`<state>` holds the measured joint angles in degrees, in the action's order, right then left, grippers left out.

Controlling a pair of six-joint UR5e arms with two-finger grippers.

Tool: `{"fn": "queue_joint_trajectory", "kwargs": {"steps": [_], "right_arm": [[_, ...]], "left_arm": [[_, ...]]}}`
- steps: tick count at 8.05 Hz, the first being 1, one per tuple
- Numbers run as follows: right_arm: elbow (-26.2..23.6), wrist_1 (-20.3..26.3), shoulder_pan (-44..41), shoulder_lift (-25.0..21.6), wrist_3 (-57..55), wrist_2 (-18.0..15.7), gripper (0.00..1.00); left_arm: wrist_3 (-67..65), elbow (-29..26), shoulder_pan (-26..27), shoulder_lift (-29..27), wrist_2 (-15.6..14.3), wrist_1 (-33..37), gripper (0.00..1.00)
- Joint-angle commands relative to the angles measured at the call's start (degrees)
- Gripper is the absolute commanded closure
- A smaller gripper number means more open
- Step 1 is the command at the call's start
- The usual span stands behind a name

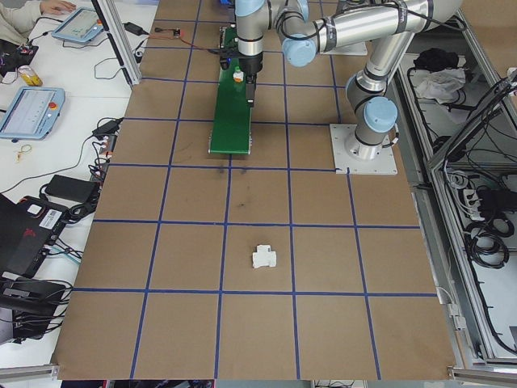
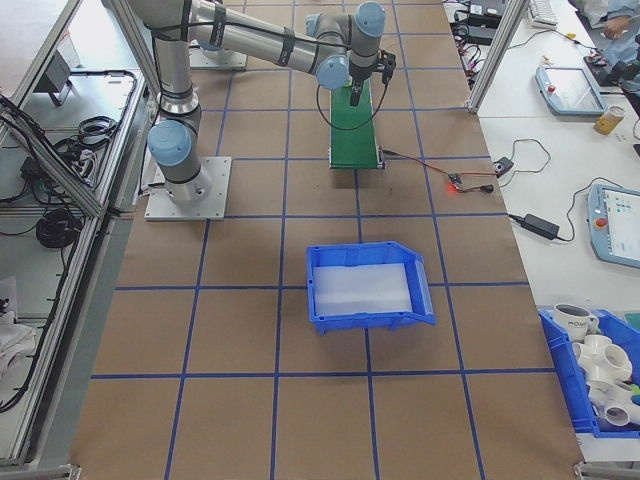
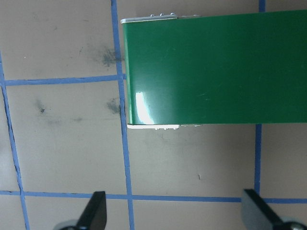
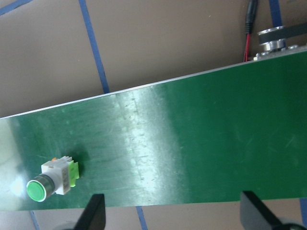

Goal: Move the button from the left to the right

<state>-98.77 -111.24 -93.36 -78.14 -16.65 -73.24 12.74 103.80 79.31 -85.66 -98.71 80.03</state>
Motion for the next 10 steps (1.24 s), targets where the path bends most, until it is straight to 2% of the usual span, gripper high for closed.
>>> {"fn": "queue_joint_trajectory", "kwargs": {"steps": [1,2,3,7,10], "right_arm": [[0.5,-4.5,-5.2,2.5,-7.8,-0.9,0.0],[0.6,-4.9,-5.9,2.7,-9.5,-1.2,0.0],[0.6,-4.8,-6.0,2.9,-9.5,-4.4,0.0],[0.5,-4.6,-6.1,4.4,-8.8,-5.3,0.0],[-0.4,-4.1,-6.1,8.2,-1.1,-10.1,0.0]], "left_arm": [[0.0,-0.4,0.1,0.1,0.4,0.0,0.0],[0.0,-0.4,0.2,0.7,2.5,0.0,0.0],[0.7,0.1,0.2,1.8,2.9,0.4,0.0],[0.3,0.3,0.1,1.9,3.3,0.0,0.0],[0.1,0.4,0.1,1.9,3.4,0.0,0.0]]}}
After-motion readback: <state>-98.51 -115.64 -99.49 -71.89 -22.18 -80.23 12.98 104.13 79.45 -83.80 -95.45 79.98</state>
